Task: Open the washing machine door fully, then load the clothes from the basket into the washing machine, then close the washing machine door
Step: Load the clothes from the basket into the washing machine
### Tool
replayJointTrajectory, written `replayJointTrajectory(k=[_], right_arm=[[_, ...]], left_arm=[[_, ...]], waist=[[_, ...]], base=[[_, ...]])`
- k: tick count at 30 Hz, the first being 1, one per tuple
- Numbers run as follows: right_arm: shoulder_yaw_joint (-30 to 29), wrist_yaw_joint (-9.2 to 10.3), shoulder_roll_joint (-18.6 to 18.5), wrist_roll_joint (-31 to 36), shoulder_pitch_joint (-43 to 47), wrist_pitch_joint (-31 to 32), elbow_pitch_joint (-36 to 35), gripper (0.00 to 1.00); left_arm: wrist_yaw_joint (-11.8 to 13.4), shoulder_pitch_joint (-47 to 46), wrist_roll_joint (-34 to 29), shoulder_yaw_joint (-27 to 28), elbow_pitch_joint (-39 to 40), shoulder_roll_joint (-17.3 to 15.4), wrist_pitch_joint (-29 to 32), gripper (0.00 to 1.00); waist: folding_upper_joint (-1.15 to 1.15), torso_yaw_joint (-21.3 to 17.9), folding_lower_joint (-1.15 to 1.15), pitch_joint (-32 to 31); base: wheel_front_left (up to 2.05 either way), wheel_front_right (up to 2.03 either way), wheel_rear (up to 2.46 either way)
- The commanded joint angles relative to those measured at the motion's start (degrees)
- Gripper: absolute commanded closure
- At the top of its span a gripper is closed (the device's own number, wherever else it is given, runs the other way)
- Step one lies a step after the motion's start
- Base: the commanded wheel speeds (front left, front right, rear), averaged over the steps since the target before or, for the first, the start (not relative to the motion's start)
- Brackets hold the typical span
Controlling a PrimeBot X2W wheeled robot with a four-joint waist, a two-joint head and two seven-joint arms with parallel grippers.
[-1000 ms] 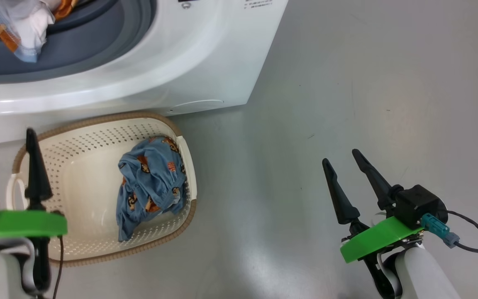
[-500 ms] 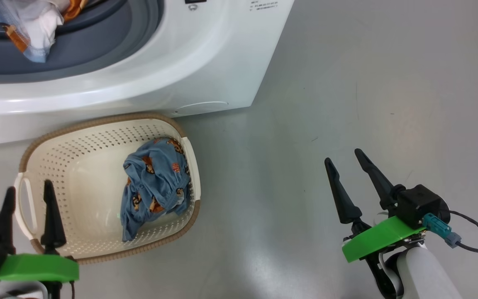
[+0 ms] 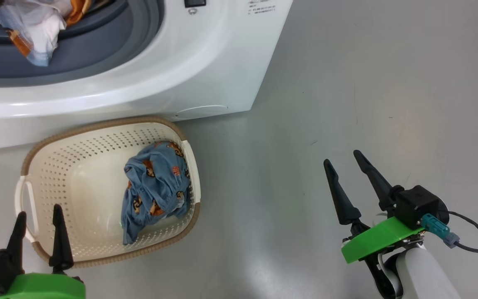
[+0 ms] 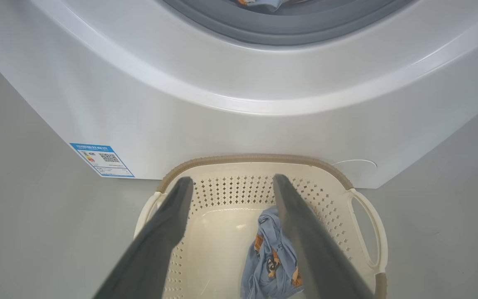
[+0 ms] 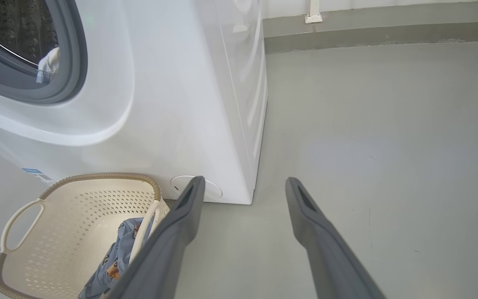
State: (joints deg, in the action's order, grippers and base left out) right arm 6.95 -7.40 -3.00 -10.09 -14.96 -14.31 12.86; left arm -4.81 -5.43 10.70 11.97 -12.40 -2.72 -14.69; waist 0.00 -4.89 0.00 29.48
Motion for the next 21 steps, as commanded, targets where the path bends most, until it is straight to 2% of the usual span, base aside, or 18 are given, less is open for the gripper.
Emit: replayJointTrajectory(k=[1, 21], right_arm=[[1.5, -0.09, 0.1, 0.6, 1.8, -0.7, -0.9, 0.00], [2.2, -0.09, 0.1, 0.2, 2.1, -0.7, -0.2, 0.00]], left_arm=[[0.1, 1.3, -0.6, 2.1, 0.8, -0.7, -0.3, 0.00], [-0.5, -0.9, -0.7, 1.3, -0.4, -0.6, -0.3, 0.00]], waist=[[0.00, 0.0, 0.00, -0.2], [0.00, -0.5, 0.00, -1.7]], base=[[0.00, 0.00, 0.00], [0.00, 0.00, 0.00]])
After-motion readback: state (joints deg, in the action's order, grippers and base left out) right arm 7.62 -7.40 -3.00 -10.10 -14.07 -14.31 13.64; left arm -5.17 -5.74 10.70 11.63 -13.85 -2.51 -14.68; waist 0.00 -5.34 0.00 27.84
